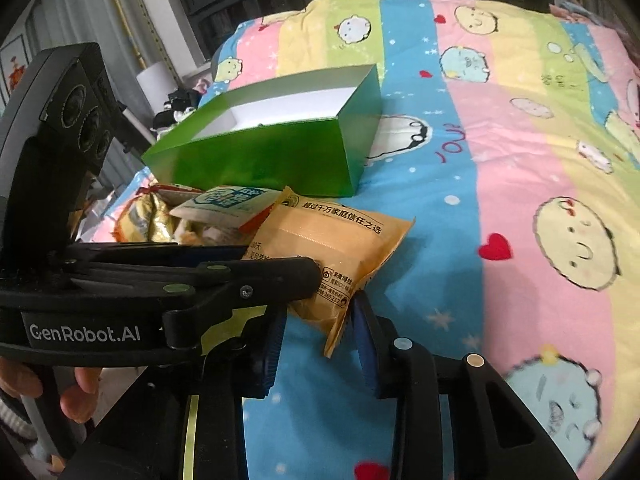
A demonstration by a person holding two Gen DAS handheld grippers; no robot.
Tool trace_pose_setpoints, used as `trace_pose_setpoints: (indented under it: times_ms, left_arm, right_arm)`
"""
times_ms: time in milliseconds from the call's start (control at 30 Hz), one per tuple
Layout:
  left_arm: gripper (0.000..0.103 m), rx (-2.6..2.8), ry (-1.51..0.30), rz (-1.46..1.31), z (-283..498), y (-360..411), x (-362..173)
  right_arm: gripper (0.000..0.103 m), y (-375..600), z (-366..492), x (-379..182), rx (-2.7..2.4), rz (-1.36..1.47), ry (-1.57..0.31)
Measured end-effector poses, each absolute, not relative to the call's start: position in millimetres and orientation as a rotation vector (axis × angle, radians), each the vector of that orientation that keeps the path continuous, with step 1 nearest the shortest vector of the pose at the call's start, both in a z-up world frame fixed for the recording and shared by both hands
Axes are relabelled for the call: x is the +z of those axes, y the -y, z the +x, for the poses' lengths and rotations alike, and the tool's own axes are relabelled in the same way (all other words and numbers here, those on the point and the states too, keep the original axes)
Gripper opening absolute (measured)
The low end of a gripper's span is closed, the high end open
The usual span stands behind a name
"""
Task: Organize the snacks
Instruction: 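Lift the yellow packet into the green box and open the right tool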
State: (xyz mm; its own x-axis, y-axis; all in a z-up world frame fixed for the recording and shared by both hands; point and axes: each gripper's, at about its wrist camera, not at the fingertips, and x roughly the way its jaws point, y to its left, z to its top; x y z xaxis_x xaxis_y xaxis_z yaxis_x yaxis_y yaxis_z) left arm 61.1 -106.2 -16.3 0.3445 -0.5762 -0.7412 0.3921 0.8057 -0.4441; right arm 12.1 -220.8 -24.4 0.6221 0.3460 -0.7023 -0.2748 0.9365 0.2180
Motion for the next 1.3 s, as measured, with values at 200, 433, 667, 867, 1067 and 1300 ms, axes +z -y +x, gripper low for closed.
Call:
trace_pose_setpoints:
  times_ms: [200,433,667,867,1067,1300]
  left_arm:
    - [0.043,-0.669,-0.956,-0.222,50,105,18]
    - [0.043,-0.629,-0.854,-0.226,65,80,51]
    - [0.043,-0.554,-0.784,-0.238,96,45,70]
    - [0.043,-0.507,-0.777,-0.266,131,18,69]
    - [0.043,-0.477,-0.814,-0.310,162,1,55]
    - [0.045,-0.455,-0.856,-0.334,178,-2,40]
  right_arm:
    - [0.035,222,-9,12,0.337,0.043,-0.734]
    - [0.035,197,13,46,0.366,-0.026,-0.641]
    - [0.035,164,51,66,0.420,-0.068,-0.587]
    - [0.035,137,90,69,0.454,-0.089,-0.586]
    - [0.035,118,121,58,0.455,-0.120,-0.612]
    - [0.035,112,139,44,0.449,-0.125,-0.659]
